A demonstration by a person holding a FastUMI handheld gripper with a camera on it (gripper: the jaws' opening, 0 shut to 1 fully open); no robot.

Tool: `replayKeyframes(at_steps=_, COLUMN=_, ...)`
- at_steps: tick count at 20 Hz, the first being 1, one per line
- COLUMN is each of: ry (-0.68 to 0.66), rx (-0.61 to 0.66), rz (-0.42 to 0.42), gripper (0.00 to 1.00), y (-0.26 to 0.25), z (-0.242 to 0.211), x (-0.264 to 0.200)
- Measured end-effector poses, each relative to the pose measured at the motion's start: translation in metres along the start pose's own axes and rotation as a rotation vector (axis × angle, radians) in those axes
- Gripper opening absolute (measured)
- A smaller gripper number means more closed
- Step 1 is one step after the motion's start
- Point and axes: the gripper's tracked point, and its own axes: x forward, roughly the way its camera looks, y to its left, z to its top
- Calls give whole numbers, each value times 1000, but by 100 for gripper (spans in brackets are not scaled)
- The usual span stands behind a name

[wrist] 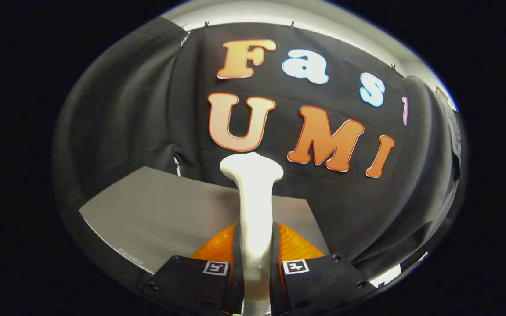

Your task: Iron the clothes twice with a garment steamer, once on the left side and once on the right side.

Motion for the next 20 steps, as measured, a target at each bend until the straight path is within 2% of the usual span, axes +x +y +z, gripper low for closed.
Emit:
replayKeyframes(at_steps=4, ry=-118, rx=22, rz=43, gripper=30, y=-7, z=13, x=-75)
replayKeyframes(at_steps=12, ry=-249, rx=34, rz=55, gripper=31, y=-47, z=18, x=-218)
replayKeyframes(at_steps=17, ry=-305, rx=47, rz=43, gripper=31, y=-84, z=9, x=-294)
replayKeyframes(at_steps=20, ry=-323, rx=53, rz=6, gripper=31, y=-121, z=-2, x=-327)
